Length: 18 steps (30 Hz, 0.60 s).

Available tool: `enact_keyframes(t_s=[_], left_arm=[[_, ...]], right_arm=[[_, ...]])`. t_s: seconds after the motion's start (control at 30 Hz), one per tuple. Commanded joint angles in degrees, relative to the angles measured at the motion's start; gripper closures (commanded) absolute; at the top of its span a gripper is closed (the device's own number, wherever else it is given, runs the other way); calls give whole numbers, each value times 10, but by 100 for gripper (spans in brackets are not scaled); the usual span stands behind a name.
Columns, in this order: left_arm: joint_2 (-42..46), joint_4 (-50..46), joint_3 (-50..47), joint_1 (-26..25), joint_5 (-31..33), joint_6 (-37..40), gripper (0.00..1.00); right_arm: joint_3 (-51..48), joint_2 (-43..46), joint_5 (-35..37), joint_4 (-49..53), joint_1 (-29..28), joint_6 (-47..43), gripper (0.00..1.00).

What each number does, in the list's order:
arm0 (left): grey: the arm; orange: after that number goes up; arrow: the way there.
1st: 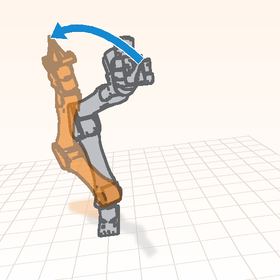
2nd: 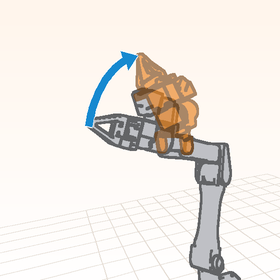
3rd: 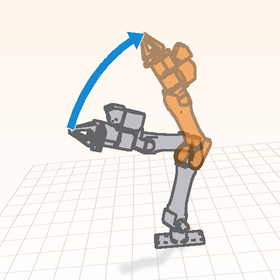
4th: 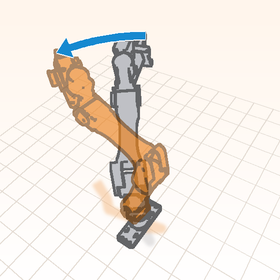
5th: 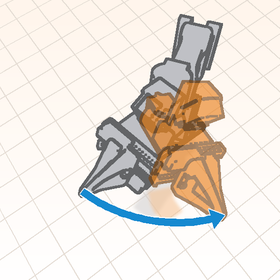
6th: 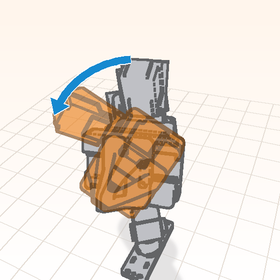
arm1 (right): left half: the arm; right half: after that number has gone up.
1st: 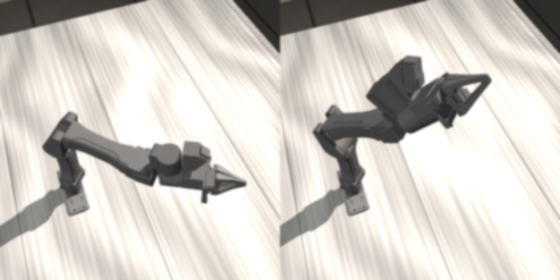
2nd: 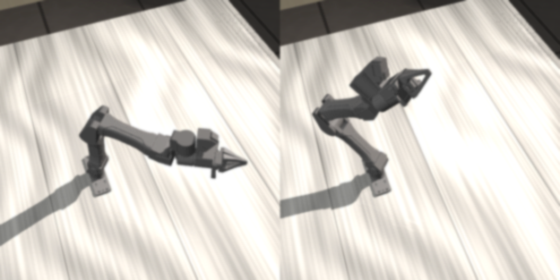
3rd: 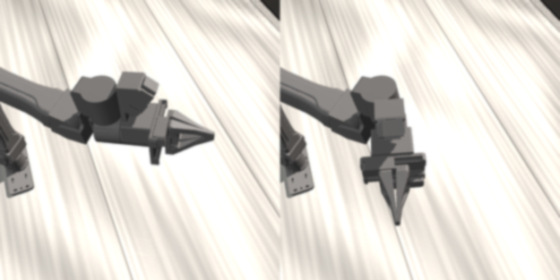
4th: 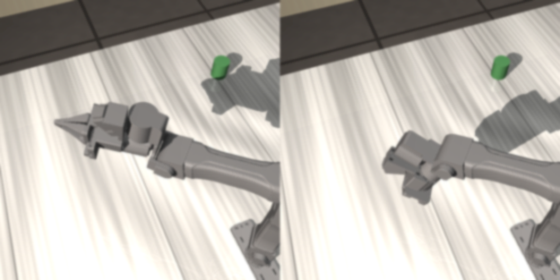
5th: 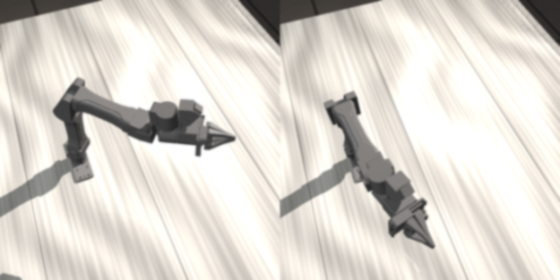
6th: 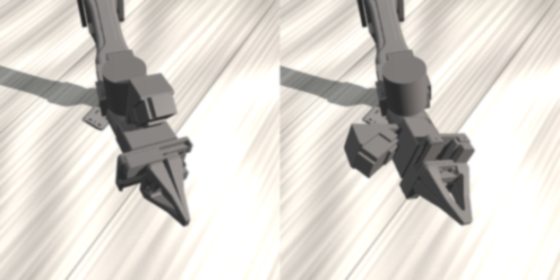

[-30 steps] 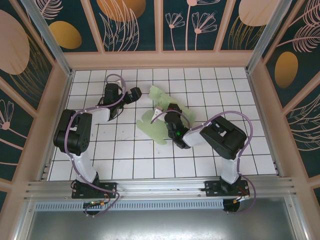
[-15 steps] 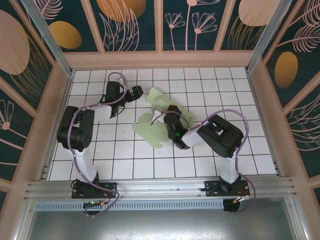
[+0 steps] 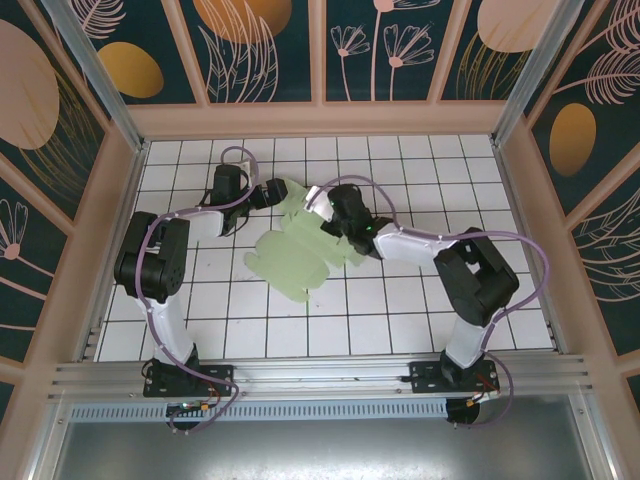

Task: Fold the paper box

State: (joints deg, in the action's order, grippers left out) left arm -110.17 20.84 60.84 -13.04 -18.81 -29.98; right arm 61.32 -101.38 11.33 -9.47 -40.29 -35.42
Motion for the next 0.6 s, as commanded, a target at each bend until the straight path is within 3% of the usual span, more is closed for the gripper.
enact_keyframes(t_s=[0.0, 0.3, 0.57], left_arm=[[24, -31, 10, 4, 14, 24, 1], [47, -59, 6, 4, 20, 38, 1], [48, -62, 7, 4, 9, 38, 1]], right_arm=[[16, 15, -150, 114, 28, 127, 100], [71, -38, -233, 188, 84, 217, 100], [94, -72, -228, 206, 103, 238, 94]])
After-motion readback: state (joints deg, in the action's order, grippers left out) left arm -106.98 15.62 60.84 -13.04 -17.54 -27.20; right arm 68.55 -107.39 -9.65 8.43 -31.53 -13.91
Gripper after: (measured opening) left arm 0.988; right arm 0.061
